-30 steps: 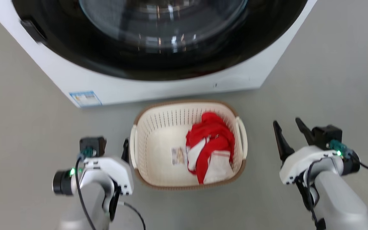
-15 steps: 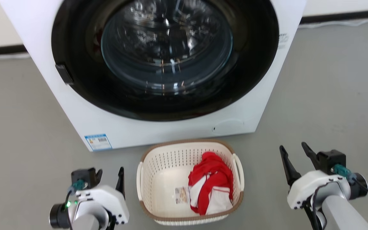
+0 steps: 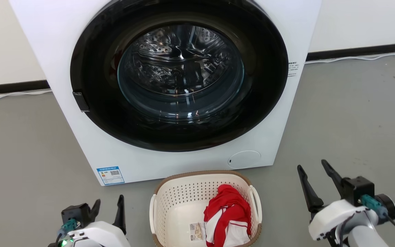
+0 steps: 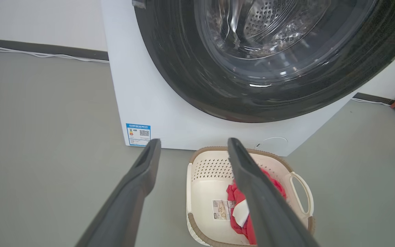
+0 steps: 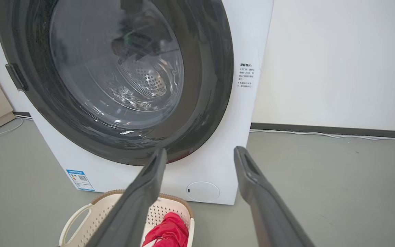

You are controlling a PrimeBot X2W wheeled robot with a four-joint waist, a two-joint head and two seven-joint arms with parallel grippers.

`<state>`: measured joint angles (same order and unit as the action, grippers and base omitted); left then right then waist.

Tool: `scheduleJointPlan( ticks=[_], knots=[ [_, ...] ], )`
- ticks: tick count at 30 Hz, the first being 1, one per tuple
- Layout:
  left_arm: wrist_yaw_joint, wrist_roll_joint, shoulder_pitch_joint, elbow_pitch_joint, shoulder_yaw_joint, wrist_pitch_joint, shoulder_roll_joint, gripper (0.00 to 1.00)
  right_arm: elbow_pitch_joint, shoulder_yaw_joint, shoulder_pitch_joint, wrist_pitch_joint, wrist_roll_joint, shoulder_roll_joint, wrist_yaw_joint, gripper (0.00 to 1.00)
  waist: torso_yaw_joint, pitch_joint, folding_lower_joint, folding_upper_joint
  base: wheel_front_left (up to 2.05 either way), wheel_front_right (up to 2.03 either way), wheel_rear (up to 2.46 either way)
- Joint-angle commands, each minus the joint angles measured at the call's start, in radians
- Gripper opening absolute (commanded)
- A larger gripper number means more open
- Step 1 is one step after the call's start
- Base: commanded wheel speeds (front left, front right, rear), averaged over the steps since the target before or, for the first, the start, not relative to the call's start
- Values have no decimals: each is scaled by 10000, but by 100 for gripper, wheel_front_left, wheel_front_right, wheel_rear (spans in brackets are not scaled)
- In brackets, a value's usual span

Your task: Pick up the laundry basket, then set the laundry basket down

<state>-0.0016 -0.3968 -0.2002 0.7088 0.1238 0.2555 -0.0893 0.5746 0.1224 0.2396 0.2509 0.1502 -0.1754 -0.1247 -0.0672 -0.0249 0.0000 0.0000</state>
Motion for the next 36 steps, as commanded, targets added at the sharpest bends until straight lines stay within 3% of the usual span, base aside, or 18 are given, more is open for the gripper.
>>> scheduleJointPlan(
  ticks=[1,17,36],
  knots=[
    [-59,263,20,-553,-492,63,-105,100,-593,102,-214,109,-89,-46,-60,100,15,-56,0,0,0,0,0],
    [-91,821,1702,-2333,-1790,63,120,100,-2549,-451,-1804,109,-399,127,-60,100,-178,-350,0,0,0,0,0],
    [-220,1075,2327,-3077,-2606,63,362,100,-3008,-1118,-2471,109,-589,217,-60,100,-149,-405,0,0,0,0,0]
  ],
)
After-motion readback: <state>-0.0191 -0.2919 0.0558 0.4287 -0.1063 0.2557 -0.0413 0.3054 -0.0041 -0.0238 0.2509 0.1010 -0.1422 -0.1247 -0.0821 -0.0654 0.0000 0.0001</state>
